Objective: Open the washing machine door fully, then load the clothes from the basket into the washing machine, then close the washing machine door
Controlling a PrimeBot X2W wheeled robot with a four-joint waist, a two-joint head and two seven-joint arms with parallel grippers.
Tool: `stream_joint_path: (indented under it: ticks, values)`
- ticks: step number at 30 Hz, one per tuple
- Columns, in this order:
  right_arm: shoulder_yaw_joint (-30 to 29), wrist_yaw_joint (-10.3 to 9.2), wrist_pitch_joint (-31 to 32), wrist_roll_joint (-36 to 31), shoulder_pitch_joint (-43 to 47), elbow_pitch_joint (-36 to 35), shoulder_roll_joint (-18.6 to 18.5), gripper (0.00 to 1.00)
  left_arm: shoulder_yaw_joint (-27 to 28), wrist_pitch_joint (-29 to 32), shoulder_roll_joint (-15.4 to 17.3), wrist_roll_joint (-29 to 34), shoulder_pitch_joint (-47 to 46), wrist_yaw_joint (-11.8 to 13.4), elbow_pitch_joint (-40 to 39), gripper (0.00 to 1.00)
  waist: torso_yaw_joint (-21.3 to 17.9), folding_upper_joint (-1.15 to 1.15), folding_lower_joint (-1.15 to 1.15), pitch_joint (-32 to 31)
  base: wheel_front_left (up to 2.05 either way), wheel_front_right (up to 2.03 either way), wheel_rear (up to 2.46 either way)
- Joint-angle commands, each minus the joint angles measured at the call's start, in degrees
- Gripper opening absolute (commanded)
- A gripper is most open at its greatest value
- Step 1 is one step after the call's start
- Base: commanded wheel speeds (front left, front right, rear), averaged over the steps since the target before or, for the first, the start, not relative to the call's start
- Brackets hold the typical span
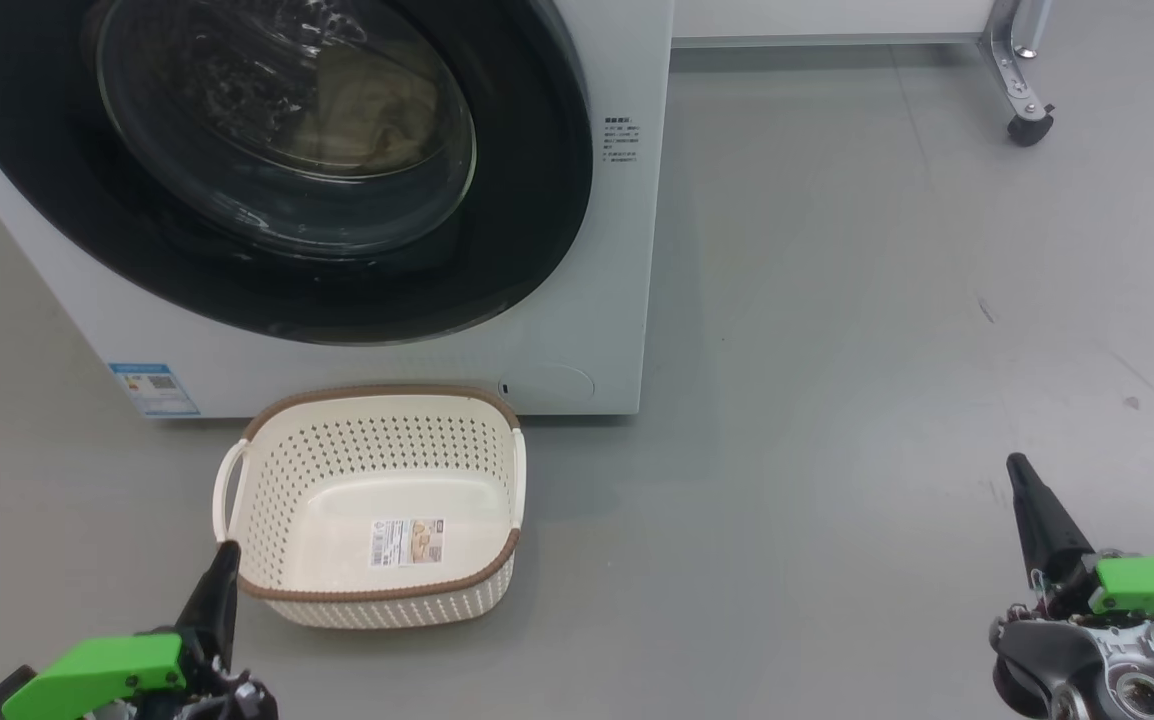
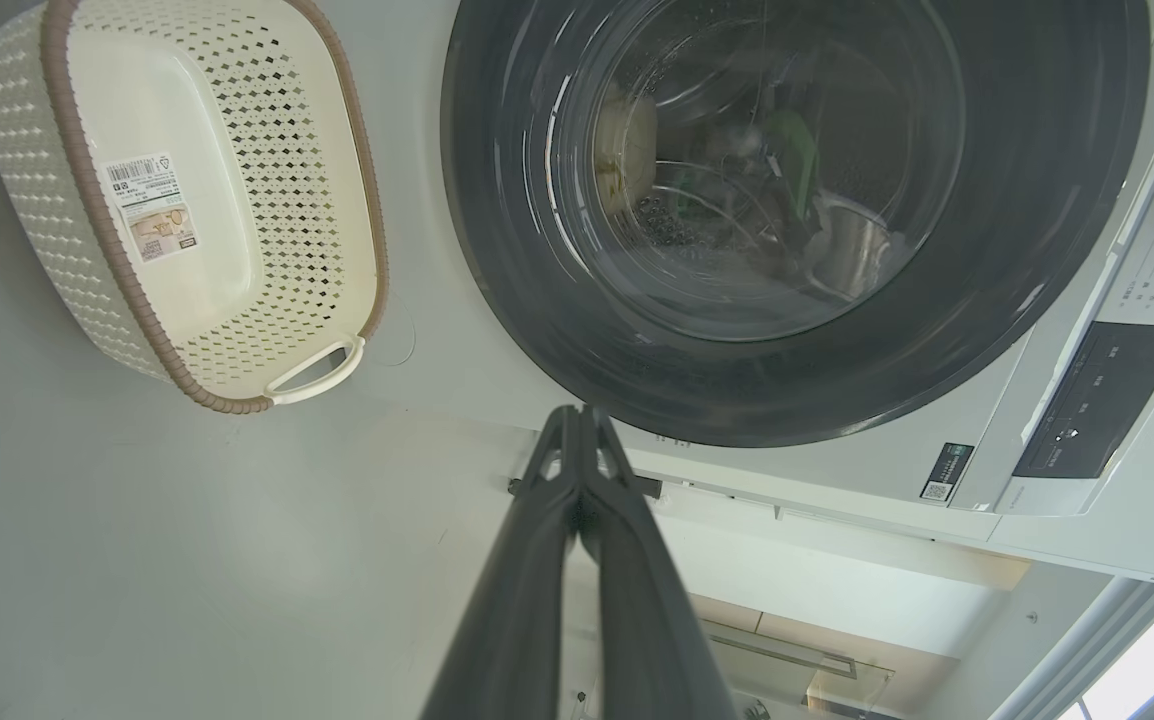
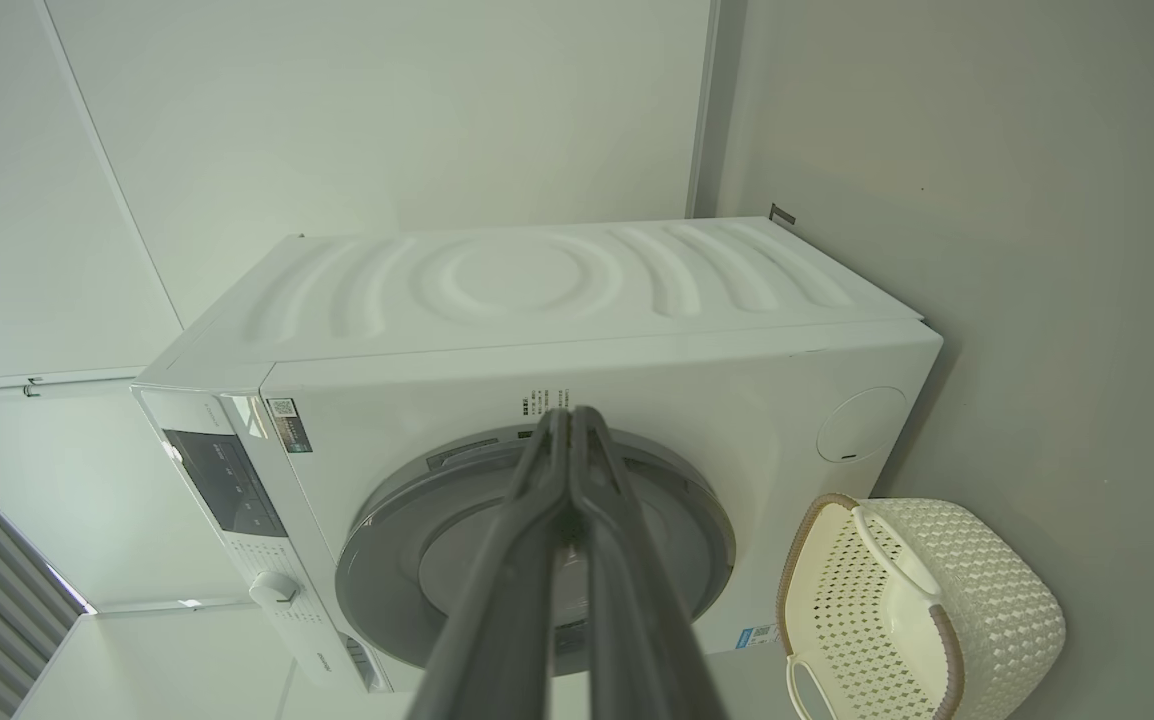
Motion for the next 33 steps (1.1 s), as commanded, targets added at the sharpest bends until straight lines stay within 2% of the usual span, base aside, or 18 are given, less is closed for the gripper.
stream_joint_path:
  ticks: [1, 33]
  values:
    - [1.03, -0.15, 0.31, 0.32, -3.17, -1.8, -1.15, 0.0, 2.25, 0.38, 0.51, 0.23, -1.57, -0.41, -2.08, 0.0, 0.0, 0.0, 0.0, 0.0, 0.0, 0.0, 0.0]
    - [0.99, -0.15, 0.34, 0.29, -3.18, -1.8, -1.12, 0.0, 2.38, 0.49, 0.43, 0.34, -1.58, -0.41, -2.08, 0.0, 0.0, 0.0, 0.0, 0.0, 0.0, 0.0, 0.0]
